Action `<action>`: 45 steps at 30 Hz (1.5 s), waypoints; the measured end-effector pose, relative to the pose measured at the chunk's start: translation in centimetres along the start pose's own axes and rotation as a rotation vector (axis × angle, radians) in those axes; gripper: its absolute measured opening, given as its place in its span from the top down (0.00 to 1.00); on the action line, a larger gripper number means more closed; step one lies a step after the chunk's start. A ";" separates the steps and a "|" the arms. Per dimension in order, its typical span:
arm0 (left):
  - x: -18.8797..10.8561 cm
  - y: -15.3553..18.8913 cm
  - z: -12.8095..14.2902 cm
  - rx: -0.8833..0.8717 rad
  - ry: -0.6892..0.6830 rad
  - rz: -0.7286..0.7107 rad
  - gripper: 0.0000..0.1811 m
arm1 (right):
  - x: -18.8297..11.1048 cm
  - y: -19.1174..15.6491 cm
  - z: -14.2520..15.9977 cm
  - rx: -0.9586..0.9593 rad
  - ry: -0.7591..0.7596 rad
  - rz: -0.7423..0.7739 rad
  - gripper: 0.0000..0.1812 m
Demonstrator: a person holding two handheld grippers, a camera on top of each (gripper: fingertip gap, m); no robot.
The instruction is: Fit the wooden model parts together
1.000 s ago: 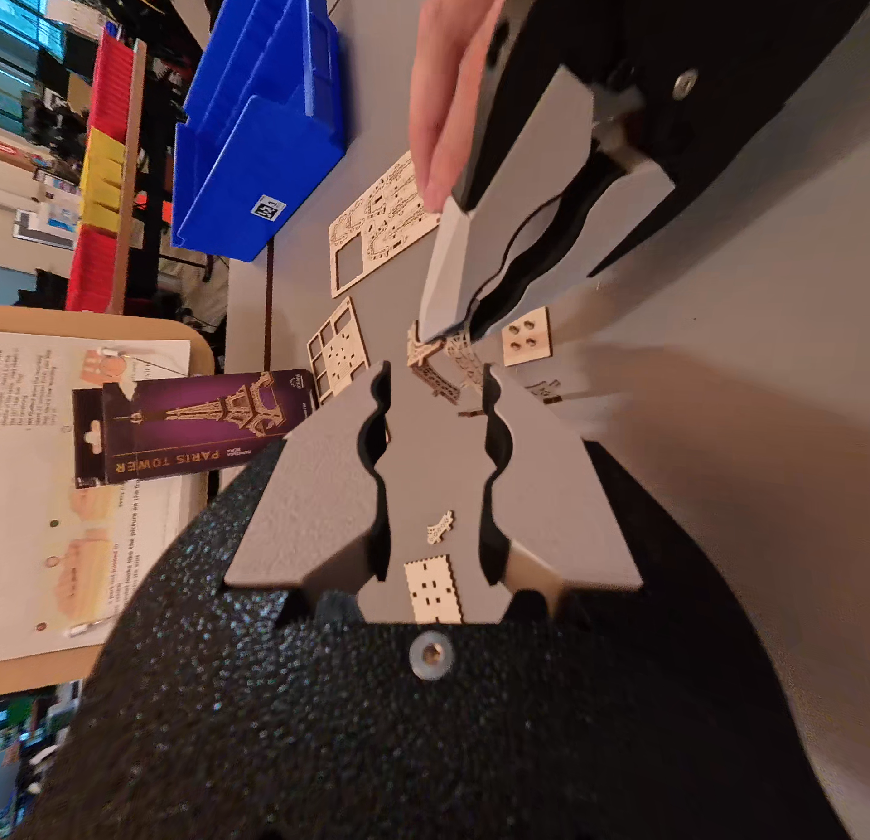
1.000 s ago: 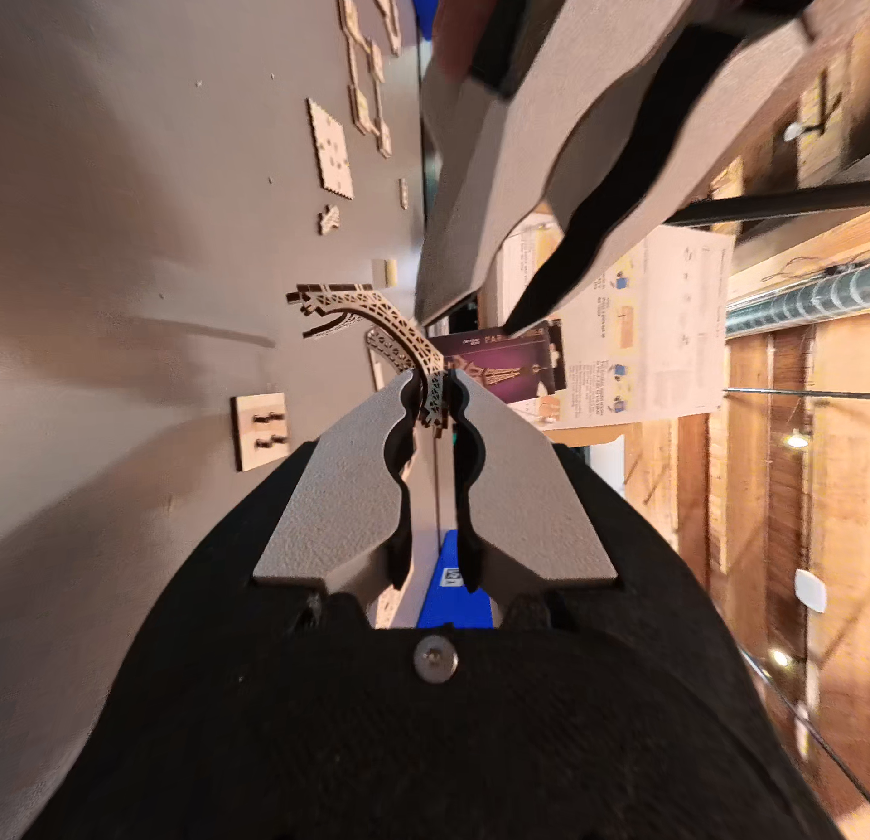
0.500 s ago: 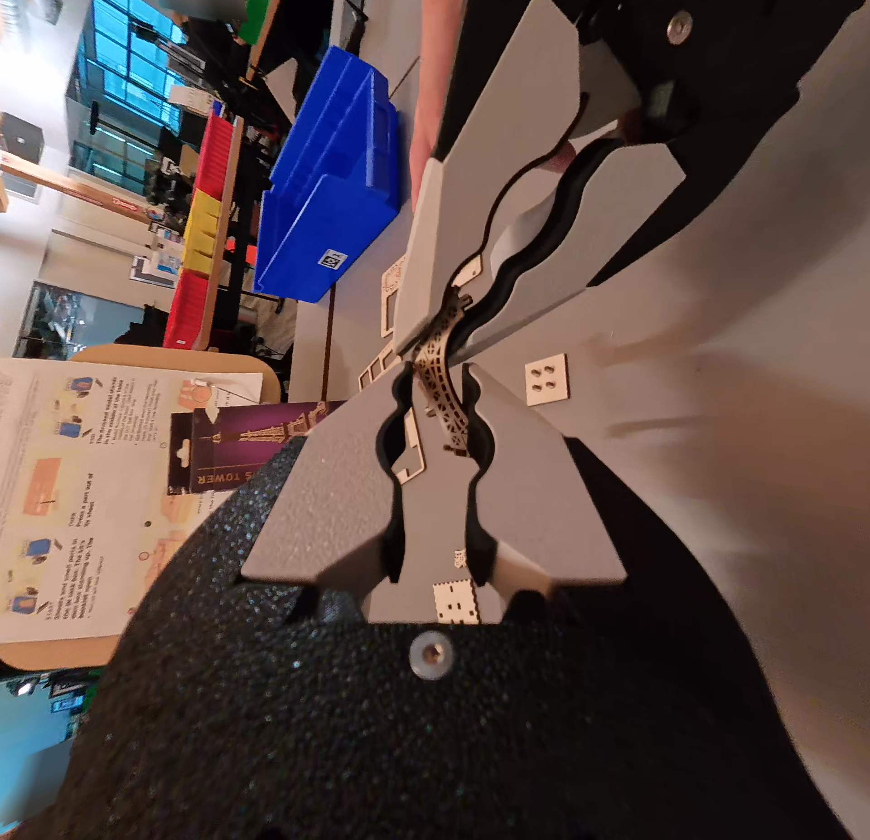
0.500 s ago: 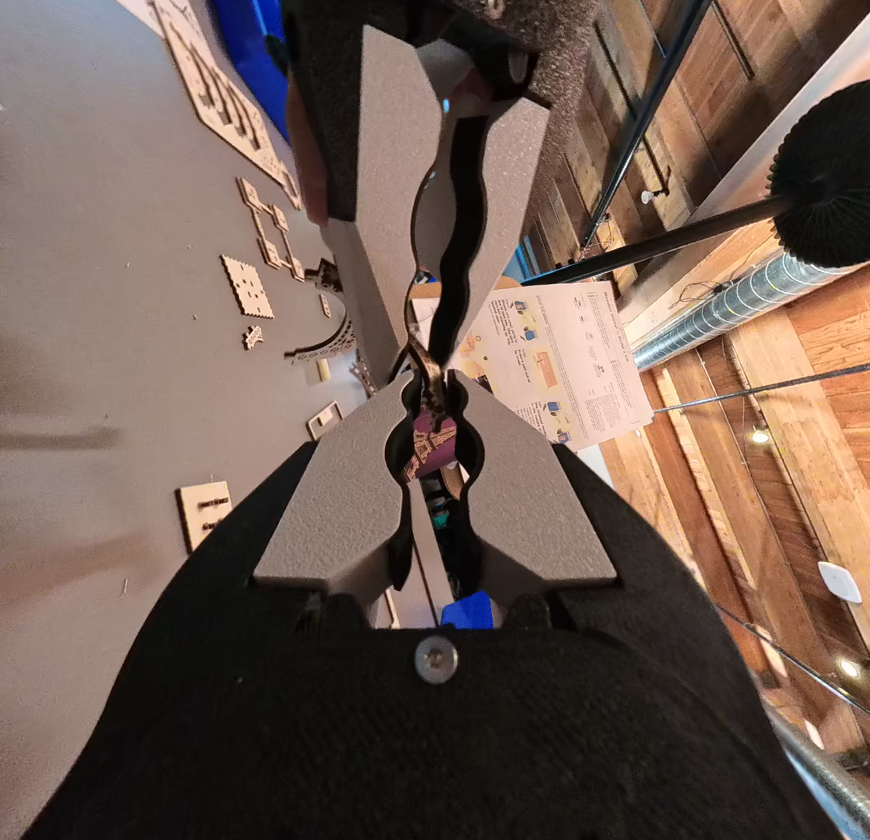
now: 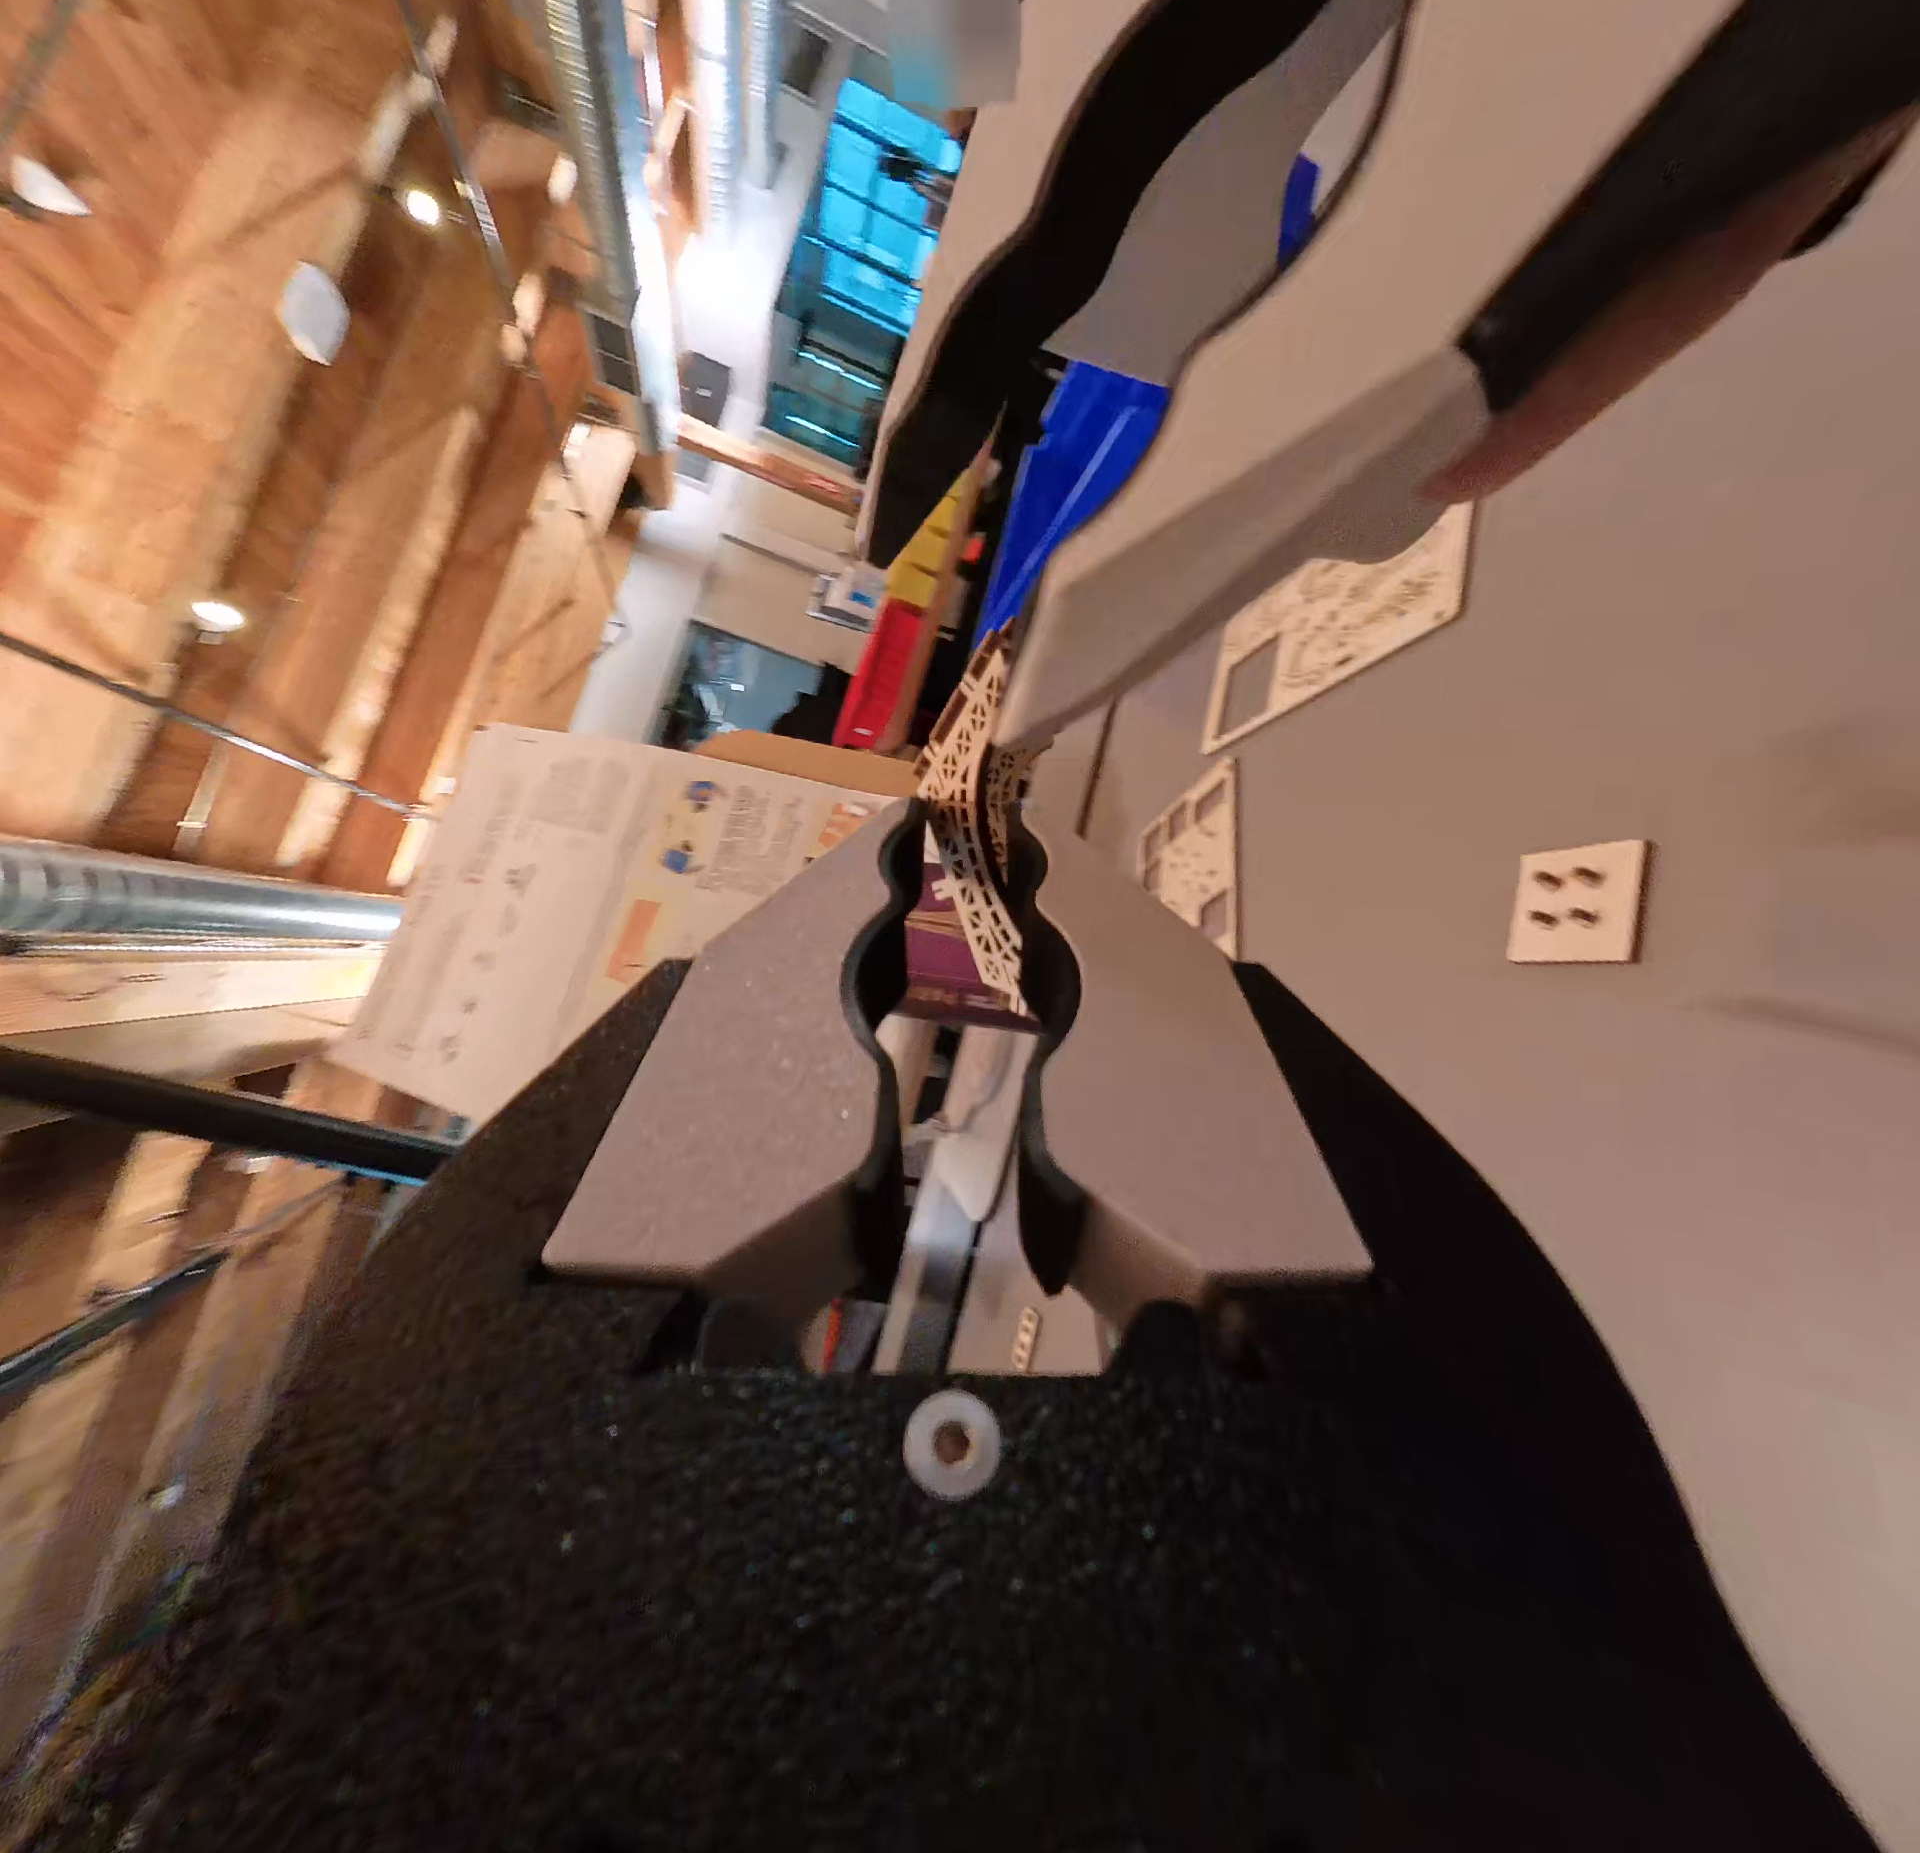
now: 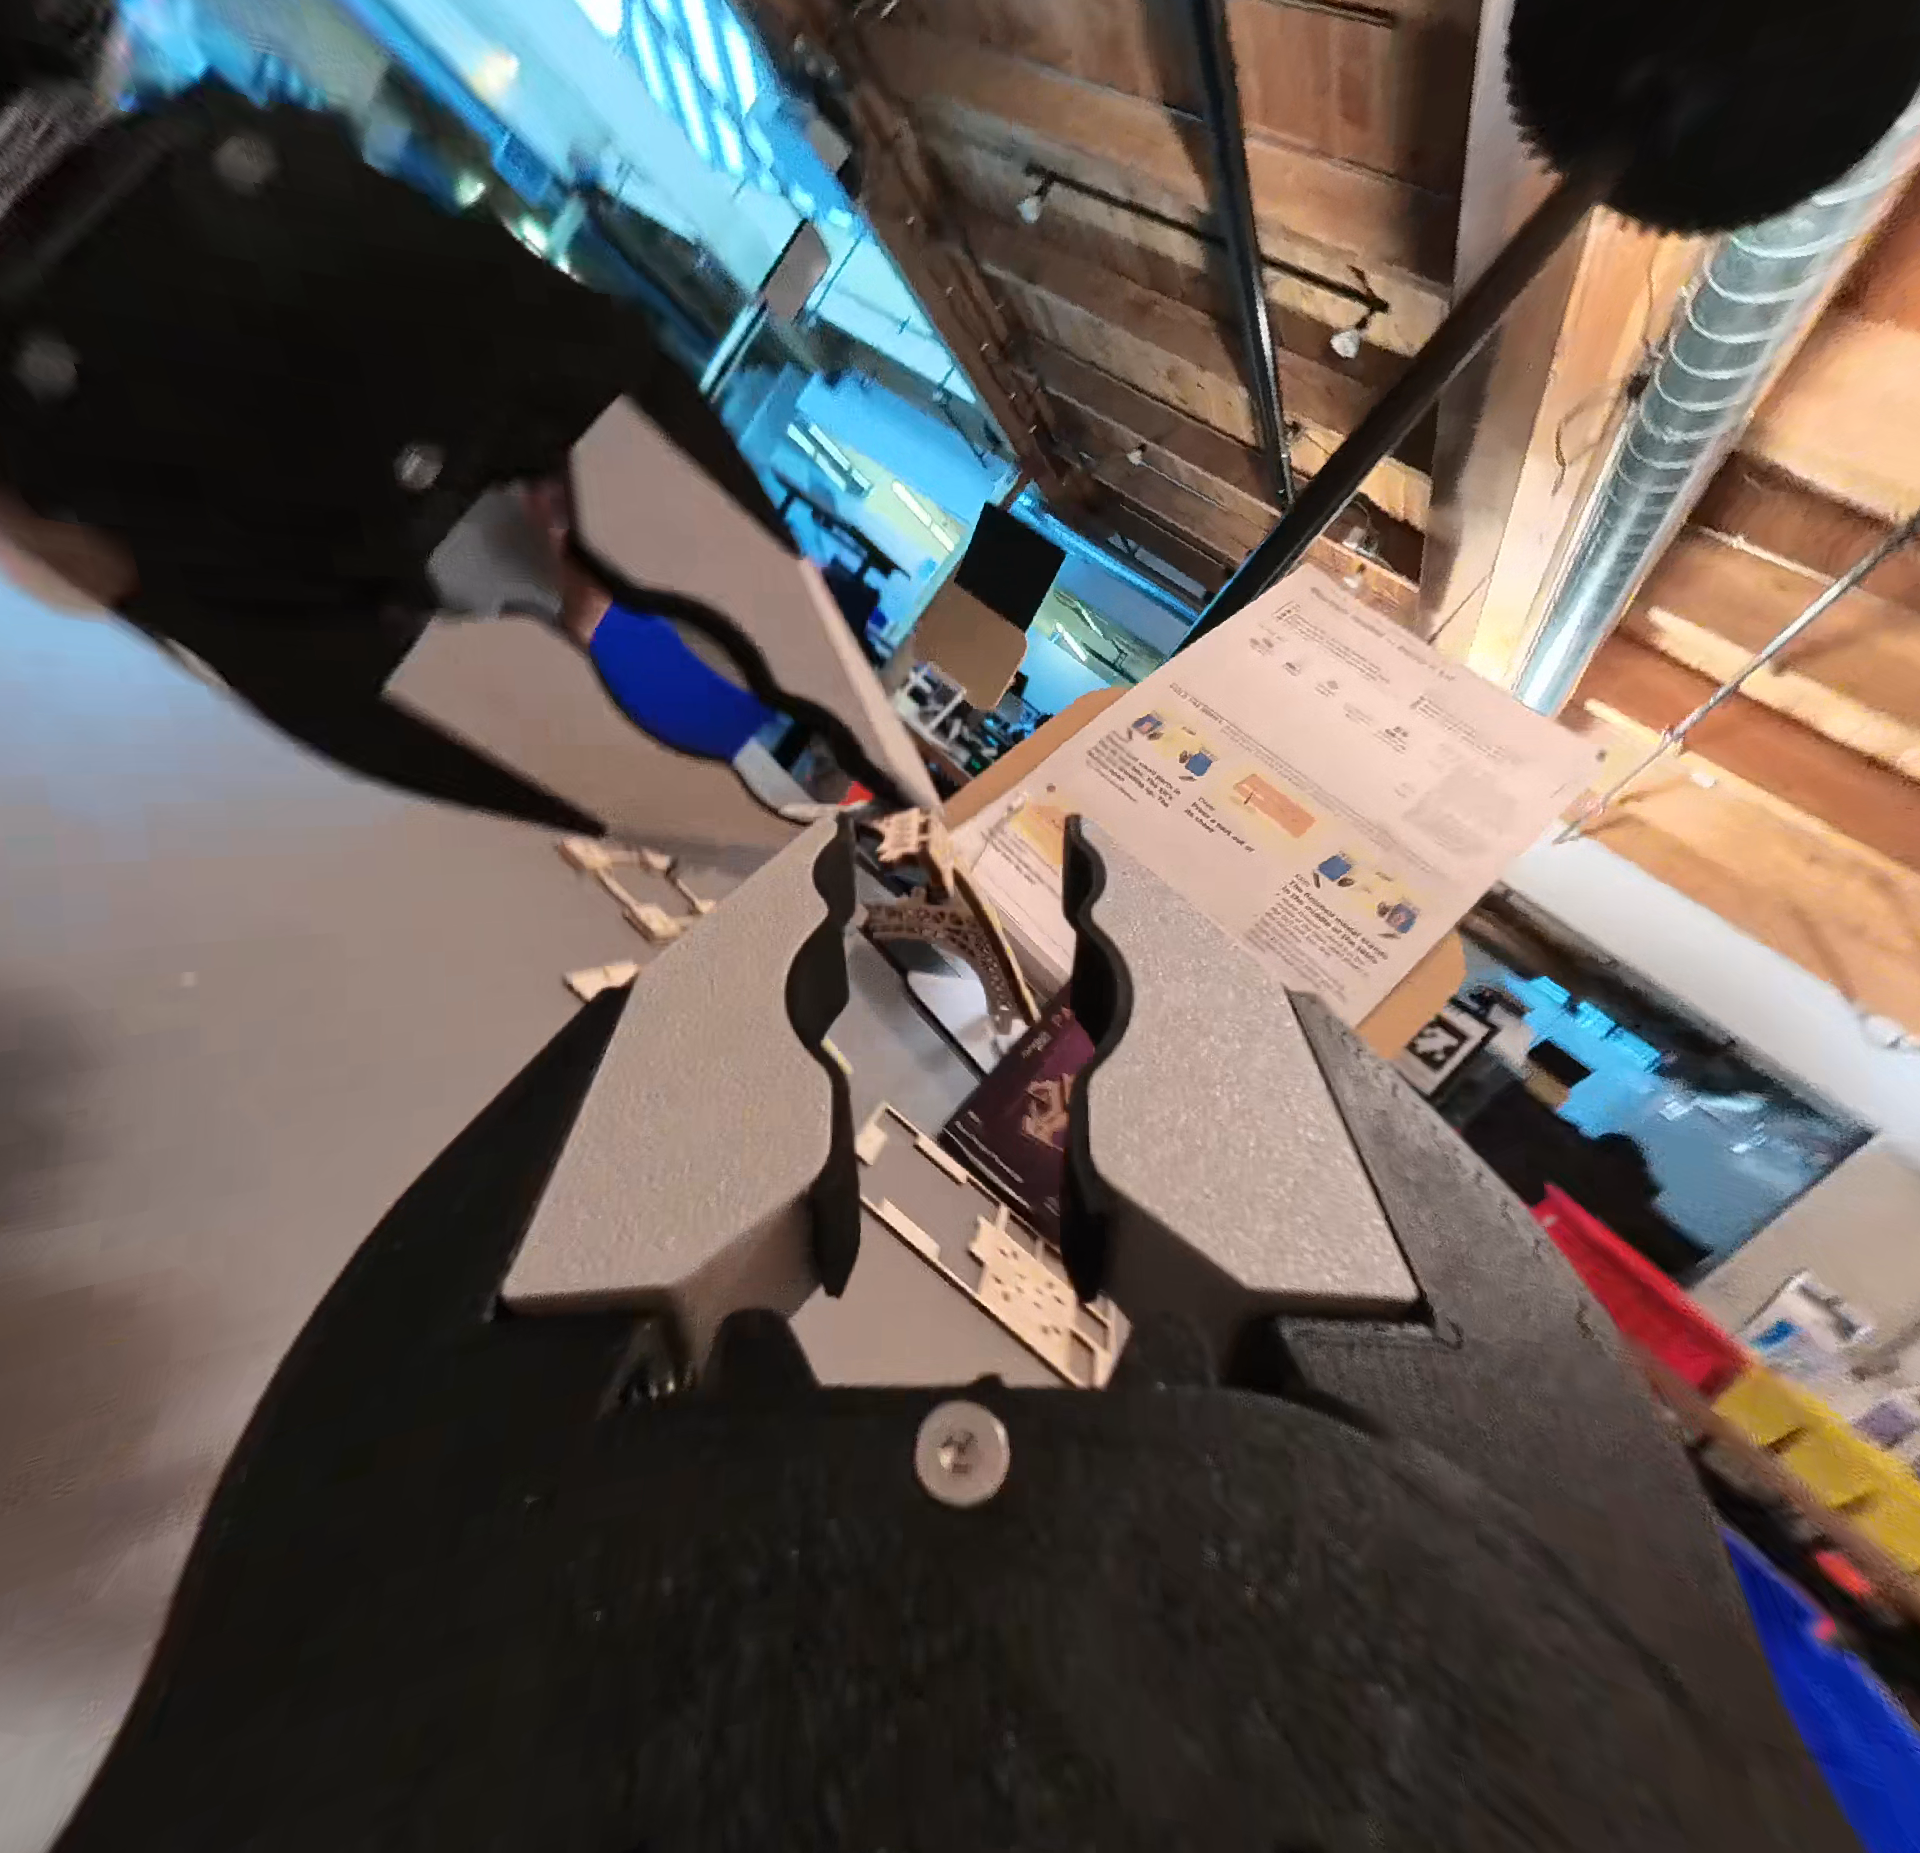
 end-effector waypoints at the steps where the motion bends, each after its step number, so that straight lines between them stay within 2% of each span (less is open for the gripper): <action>1: -0.1 0.1 -0.2 0.020 0.011 -0.033 0.93 | 0.0 0.3 -0.3 0.040 0.012 0.020 0.80; 3: -0.3 0.3 -0.5 0.040 0.015 -0.058 0.93 | 0.2 0.3 -0.5 0.049 0.013 0.011 0.80; 11: -0.7 -0.5 -1.3 -0.001 0.059 -0.116 0.94 | -0.1 -0.4 -0.8 -0.131 0.015 -0.048 0.82; 18: -1.0 -0.3 -1.7 0.069 0.082 -0.163 0.94 | -0.7 0.5 -1.4 -0.268 0.010 0.004 0.88; 23: -1.0 -0.3 -1.8 0.093 0.067 -0.190 0.94 | -0.5 0.0 -1.5 -0.337 -0.016 -0.019 0.89; 31: -0.8 -0.2 -2.0 0.130 0.055 -0.224 0.94 | -0.5 0.1 -1.8 -0.315 -0.001 0.010 0.95; 45: -0.3 0.0 -1.9 0.139 0.018 -0.213 0.94 | -0.3 0.2 -1.0 -0.217 -0.008 0.007 0.93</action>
Point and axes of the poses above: each gripper's, where its closed fingertips meet, x out along the fingers, z out of its underside, y = z × x across the jaws, the point moved 7 cm from there along -x, back along the fingers, and after that the axes turned 10 degrees about -x, right-handed, at the moved point
